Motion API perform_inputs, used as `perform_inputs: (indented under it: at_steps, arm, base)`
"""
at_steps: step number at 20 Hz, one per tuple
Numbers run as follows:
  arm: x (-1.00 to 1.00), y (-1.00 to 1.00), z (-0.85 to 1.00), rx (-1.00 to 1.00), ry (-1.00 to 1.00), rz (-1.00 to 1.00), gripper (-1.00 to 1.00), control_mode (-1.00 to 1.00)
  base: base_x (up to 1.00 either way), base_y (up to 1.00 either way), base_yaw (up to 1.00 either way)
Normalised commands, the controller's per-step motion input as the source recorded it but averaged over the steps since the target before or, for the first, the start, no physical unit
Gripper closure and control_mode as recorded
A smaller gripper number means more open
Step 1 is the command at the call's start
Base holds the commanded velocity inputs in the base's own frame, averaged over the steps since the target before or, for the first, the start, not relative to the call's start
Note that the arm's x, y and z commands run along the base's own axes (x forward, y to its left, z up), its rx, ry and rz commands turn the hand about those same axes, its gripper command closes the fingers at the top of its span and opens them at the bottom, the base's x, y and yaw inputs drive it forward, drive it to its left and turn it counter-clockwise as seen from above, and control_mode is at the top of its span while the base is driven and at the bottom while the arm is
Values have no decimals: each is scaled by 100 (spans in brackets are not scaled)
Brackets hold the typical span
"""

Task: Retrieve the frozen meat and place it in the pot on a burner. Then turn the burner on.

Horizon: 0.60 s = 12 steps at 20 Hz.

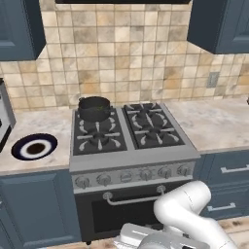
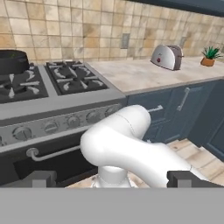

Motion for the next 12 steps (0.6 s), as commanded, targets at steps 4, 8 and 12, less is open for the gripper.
perform_inputs:
  at_steps: [4,8,12]
  arm:
    - [0,0,0,0,0,0,-100,100]
    - [0,0,0,0,0,0,-100,100]
    - [0,0,0,0,0,0,-100,100]
  base:
    - [-25,-46,0]
    - [0,-47,0]
    - [0,-39,0]
